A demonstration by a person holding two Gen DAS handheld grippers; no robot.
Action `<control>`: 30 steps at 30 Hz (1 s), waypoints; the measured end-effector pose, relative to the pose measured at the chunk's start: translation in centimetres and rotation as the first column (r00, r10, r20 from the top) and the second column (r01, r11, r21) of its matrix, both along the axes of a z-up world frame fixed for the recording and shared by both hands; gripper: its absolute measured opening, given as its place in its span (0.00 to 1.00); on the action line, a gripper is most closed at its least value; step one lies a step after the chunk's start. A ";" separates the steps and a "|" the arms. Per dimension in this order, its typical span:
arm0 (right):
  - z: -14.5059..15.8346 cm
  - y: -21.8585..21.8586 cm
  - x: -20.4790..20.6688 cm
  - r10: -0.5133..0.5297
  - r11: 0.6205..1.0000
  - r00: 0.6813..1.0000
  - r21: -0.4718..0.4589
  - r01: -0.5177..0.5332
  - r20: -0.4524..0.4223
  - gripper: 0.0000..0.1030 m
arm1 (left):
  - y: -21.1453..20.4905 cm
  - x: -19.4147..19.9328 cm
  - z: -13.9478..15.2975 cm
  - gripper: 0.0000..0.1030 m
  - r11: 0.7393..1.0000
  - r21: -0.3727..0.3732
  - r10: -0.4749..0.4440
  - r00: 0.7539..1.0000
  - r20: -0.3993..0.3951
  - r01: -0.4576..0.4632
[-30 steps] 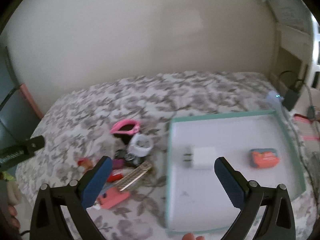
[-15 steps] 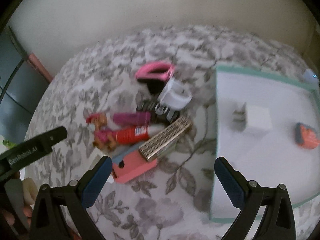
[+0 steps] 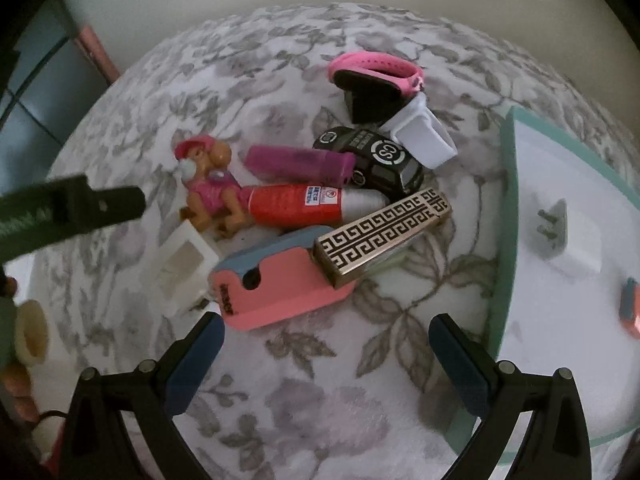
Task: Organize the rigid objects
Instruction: 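Move both grippers back over the pile of objects, then lower the left gripper onto the white clip and close it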
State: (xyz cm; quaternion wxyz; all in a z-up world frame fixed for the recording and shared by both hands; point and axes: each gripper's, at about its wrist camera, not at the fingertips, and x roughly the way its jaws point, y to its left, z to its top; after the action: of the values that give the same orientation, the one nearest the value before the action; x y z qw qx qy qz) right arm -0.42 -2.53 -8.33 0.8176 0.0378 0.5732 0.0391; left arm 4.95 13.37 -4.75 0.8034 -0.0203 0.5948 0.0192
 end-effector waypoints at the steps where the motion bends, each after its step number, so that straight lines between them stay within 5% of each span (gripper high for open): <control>1: -0.1 0.0 0.1 0.003 1.000 1.000 0.006 -0.003 0.005 1.00 | 0.0 0.0 0.0 0.95 1.000 0.000 -0.002 1.000 -0.001 0.002; 30: -1.1 0.3 2.4 -0.088 0.994 0.996 0.069 0.086 0.027 1.00 | -0.4 0.1 -0.3 0.95 0.999 0.021 -0.027 1.000 -0.007 0.027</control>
State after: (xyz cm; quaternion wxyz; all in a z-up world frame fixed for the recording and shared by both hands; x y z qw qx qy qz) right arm 1.96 -2.25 -9.47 0.8252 0.0900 0.5571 0.0234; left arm 5.02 12.95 -5.08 0.8018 -0.0037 0.5974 0.0145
